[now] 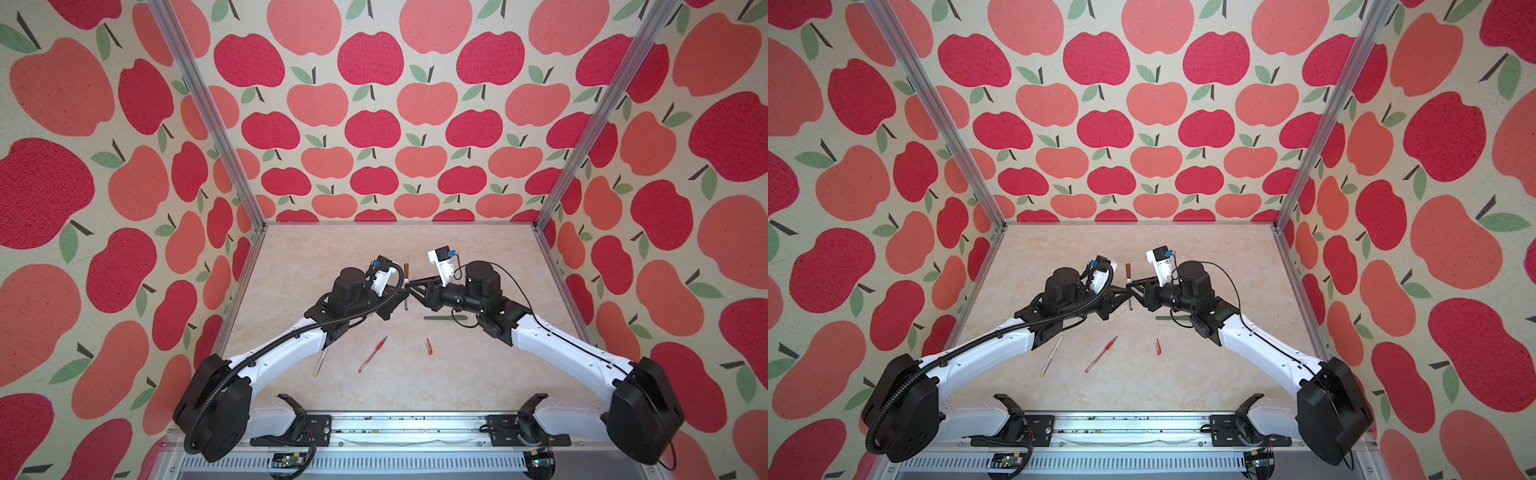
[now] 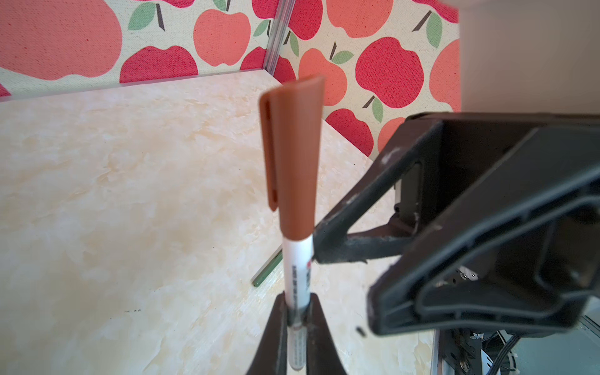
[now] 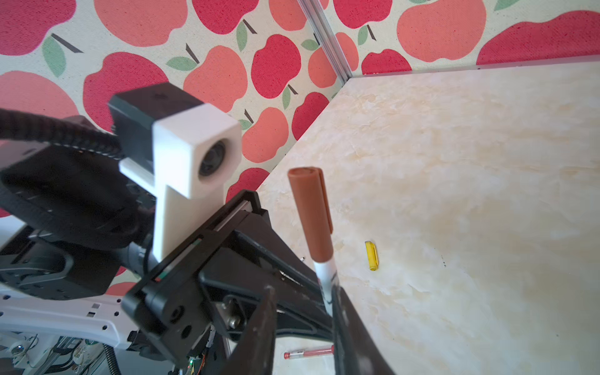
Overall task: Insert the pens into the pen caps
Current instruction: 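Open the right gripper and withdraw it from the capped marker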
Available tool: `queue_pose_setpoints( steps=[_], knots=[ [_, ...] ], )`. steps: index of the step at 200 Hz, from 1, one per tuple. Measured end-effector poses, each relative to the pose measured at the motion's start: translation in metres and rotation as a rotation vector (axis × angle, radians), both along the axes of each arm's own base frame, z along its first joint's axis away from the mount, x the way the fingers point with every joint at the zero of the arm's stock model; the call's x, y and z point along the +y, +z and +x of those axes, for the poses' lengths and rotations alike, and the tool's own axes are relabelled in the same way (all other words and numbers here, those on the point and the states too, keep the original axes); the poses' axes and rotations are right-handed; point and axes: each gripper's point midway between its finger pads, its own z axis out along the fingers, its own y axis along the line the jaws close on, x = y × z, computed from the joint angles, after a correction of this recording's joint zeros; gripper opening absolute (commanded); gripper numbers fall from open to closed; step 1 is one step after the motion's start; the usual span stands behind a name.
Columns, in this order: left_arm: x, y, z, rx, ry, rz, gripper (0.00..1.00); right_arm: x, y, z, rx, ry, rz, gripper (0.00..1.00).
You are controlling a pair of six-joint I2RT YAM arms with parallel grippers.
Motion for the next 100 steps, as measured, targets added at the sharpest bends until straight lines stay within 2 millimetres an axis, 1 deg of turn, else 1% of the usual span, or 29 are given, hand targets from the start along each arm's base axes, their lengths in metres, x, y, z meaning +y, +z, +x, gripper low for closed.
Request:
queue_pose_setpoints(
  steps=[18, 34, 53, 72, 86, 100],
  knots=[
    [0.001, -0.001, 0.001, -0.005, 0.007, 0.01, 0.0, -0.015, 0.023, 0.003, -0.049, -0.038, 0.037, 0.39],
    [0.003, -0.006, 0.001, -0.005, 0.012, 0.048, 0.0, -0.034, 0.045, 0.007, -0.095, -0.095, 0.068, 0.42],
    [0.0, -0.008, 0.005, -0.018, -0.001, 0.107, 0.0, -0.058, 0.061, 0.011, -0.141, -0.183, 0.075, 0.44],
    [-0.009, -0.007, 0.012, -0.039, -0.03, 0.17, 0.0, -0.082, 0.061, 0.02, -0.142, -0.302, 0.019, 0.44],
    [-0.014, -0.013, 0.018, -0.052, -0.056, 0.23, 0.0, -0.103, 0.052, 0.033, -0.119, -0.407, -0.055, 0.44],
    [-0.018, -0.024, 0.022, -0.047, -0.086, 0.296, 0.0, -0.124, 0.039, 0.044, -0.082, -0.5, -0.126, 0.45]
  ],
)
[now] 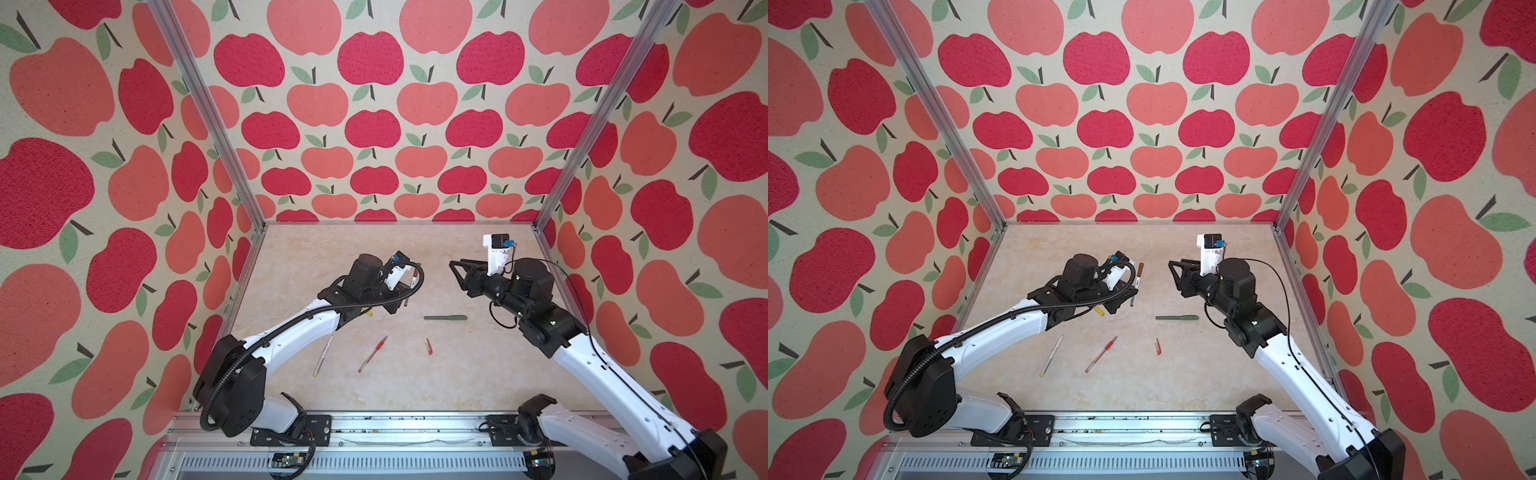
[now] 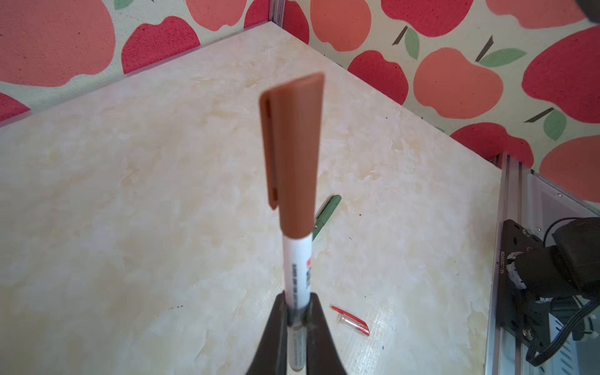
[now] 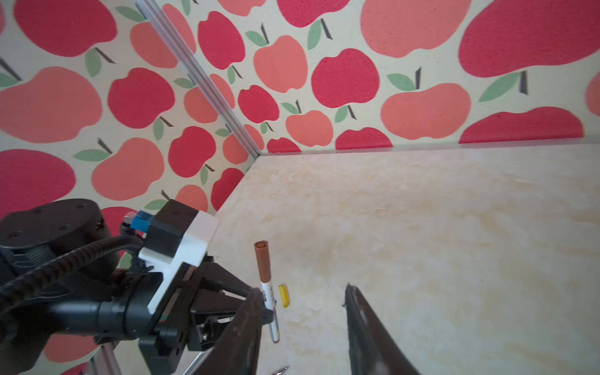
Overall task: Insert the pens into the pen caps
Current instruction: 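Open the right gripper and withdraw it from the capped marker, then lay the capped marker down with the left gripper while right gripper moves back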
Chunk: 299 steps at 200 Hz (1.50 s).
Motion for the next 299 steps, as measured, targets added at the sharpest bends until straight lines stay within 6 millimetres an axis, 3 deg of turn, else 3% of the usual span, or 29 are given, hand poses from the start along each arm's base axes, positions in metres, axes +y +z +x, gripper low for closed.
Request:
queue_pose_setpoints(
  steps=[22, 43, 117, 177, 207, 228, 271, 299],
  knots=[
    [-0.005, -0.025, 0.007, 0.023, -0.04, 0.12, 0.0, -0.03, -0.024, 0.01, 0.083, -0.114, -0.065, 0.46],
    [-0.005, -0.052, 0.015, 0.051, -0.056, 0.238, 0.0, -0.045, -0.035, 0.013, 0.124, -0.167, -0.089, 0.46],
    [-0.02, -0.096, 0.058, 0.063, -0.026, 0.48, 0.0, -0.07, -0.059, 0.016, 0.21, -0.245, -0.103, 0.46],
    [-0.047, -0.146, 0.066, -0.032, -0.107, 0.704, 0.0, -0.083, -0.068, 0.009, 0.234, -0.27, -0.095, 0.46],
    [-0.06, -0.154, 0.069, -0.091, -0.146, 0.764, 0.0, -0.084, -0.07, 0.006, 0.235, -0.268, -0.092, 0.46],
    [-0.067, -0.153, 0.071, -0.121, -0.159, 0.777, 0.06, -0.085, -0.071, 0.005, 0.237, -0.269, -0.089, 0.46],
    [-0.068, -0.154, 0.071, -0.121, -0.162, 0.787, 0.09, -0.088, -0.073, 0.004, 0.245, -0.28, -0.083, 0.46],
    [-0.067, -0.157, 0.071, -0.118, -0.161, 0.794, 0.17, -0.088, -0.073, 0.004, 0.245, -0.281, -0.082, 0.46]
  ],
)
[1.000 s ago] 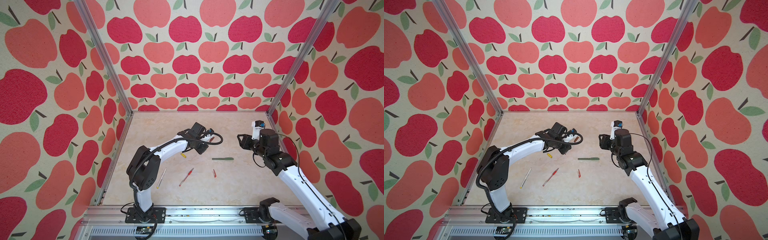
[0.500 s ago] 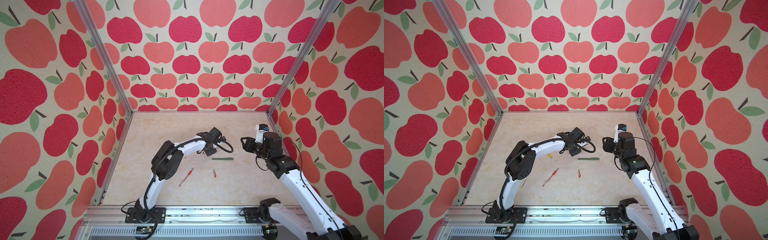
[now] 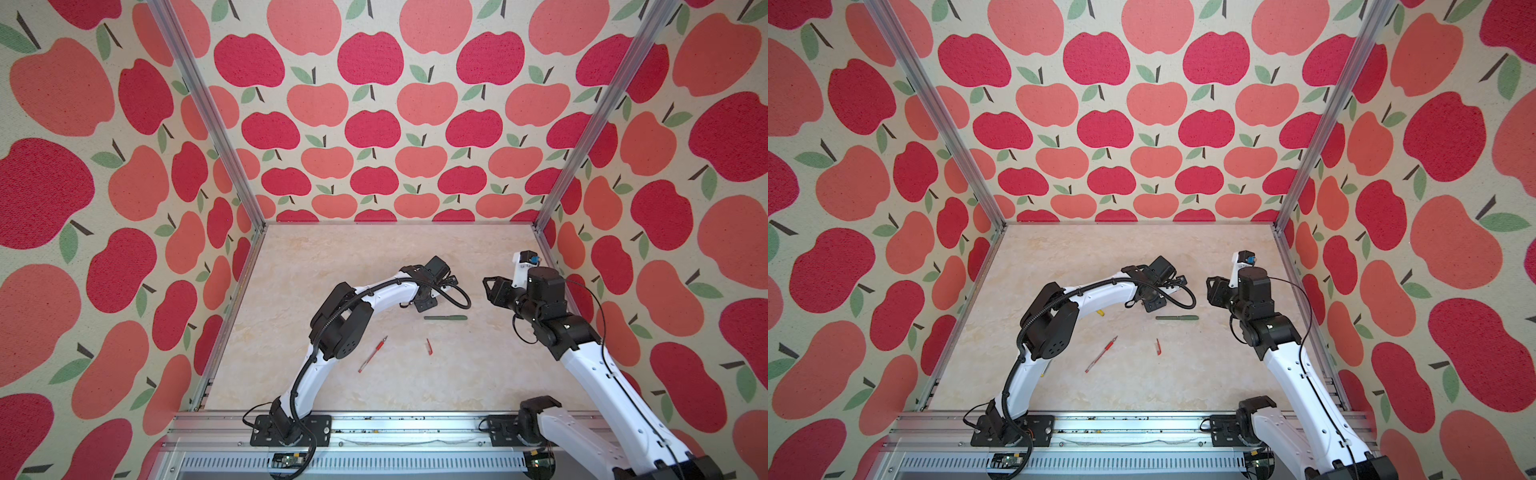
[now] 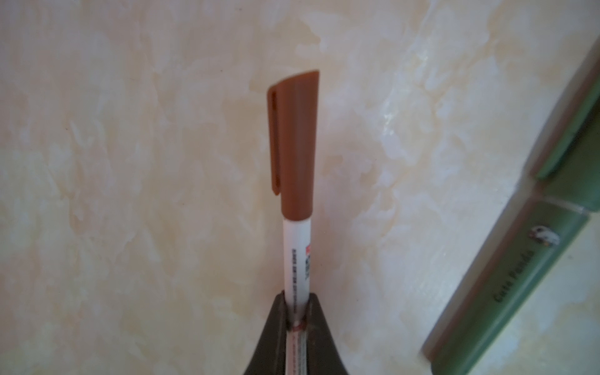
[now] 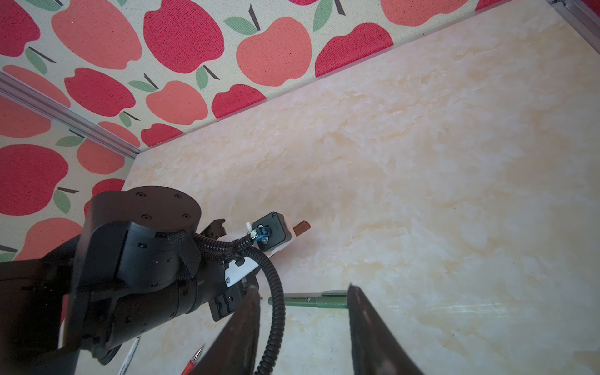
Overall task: Insert the pens into the pen caps
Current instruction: 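Lay the capped marker down with the left gripper while right gripper moves back, then grasp the white pen with the left gripper while right gripper nears the yellow cap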
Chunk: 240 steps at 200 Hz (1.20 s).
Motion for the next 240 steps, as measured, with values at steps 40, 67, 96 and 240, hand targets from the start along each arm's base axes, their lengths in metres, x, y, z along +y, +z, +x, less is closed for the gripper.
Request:
queue_pose_setpoints(
  steps=[40, 67, 96, 240],
  knots=[
    [-0.001, 0.001, 0.001, -0.003, 0.003, -0.001, 0.34, 0.0, 0.0, 0.0, 0.002, -0.001, 0.007, 0.46],
    [-0.002, 0.003, 0.002, -0.007, 0.006, -0.007, 0.42, 0.0, 0.001, 0.0, 0.001, -0.002, 0.009, 0.46],
    [0.0, 0.004, 0.005, -0.003, 0.035, -0.022, 0.54, -0.001, 0.002, -0.001, -0.003, -0.002, 0.011, 0.46],
    [0.205, 0.181, -0.01, -0.139, 0.717, -0.501, 0.72, 0.06, -0.035, -0.004, 0.163, 0.281, -0.004, 0.45]
  ],
)
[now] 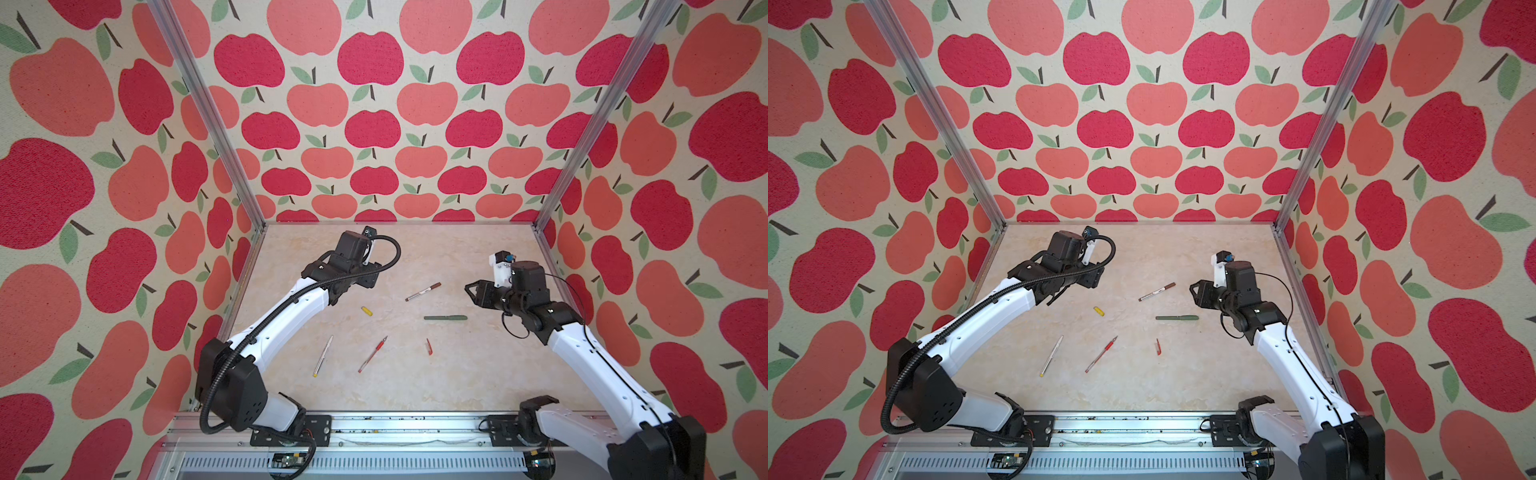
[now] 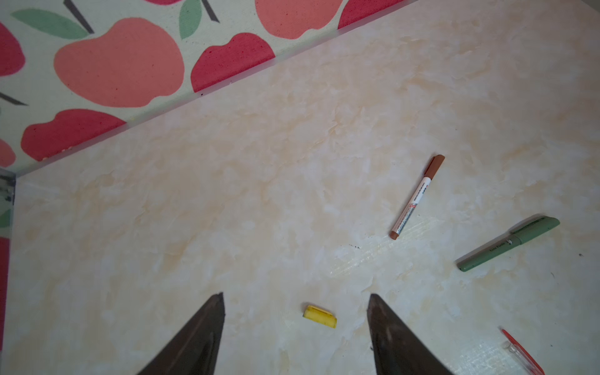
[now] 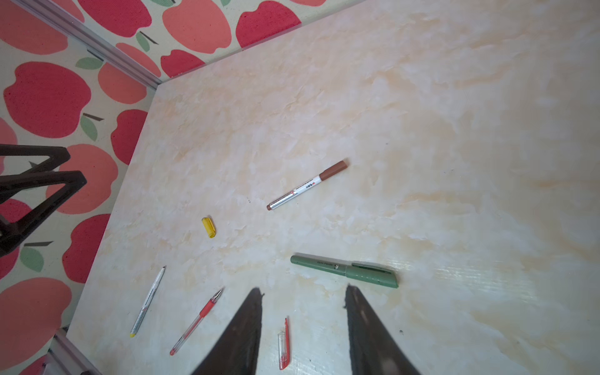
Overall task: Insert the pens into the pen caps
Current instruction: 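Grasp the white pen with the left gripper while right gripper nears the yellow cap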
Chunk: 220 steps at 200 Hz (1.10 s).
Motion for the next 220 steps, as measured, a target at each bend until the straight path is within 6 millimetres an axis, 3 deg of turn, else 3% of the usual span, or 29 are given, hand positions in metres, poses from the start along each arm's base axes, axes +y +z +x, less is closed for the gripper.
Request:
queue_pose_setpoints(
  steps=[23, 51, 92, 129, 153, 171, 220],
  knots=[
    [0.035, -0.014, -0.023, 0.122, 0.124, -0.053, 0.72, 0.037, 0.003, 0.001, 0.019, 0.137, -0.03, 0.45],
    [0.067, -0.036, -0.069, 0.307, 0.252, -0.105, 0.71, 0.082, 0.006, 0.004, 0.026, 0.282, -0.062, 0.45],
    [0.078, -0.071, -0.131, 0.567, 0.343, -0.096, 0.69, 0.154, -0.013, 0.021, 0.049, 0.461, -0.161, 0.45],
    [0.079, -0.11, -0.17, 0.773, 0.455, -0.117, 0.66, 0.212, -0.056, 0.021, 0.082, 0.617, -0.276, 0.45],
    [0.087, -0.134, -0.193, 0.86, 0.564, -0.107, 0.66, 0.224, -0.084, 0.011, 0.125, 0.673, -0.321, 0.45],
    [0.096, -0.142, -0.198, 0.863, 0.643, -0.086, 0.64, 0.226, -0.098, 0.008, 0.155, 0.692, -0.326, 0.45],
    [0.116, -0.176, -0.2, 0.877, 0.788, 0.011, 0.62, 0.236, -0.098, 0.005, 0.156, 0.724, -0.276, 0.45]
  ],
)
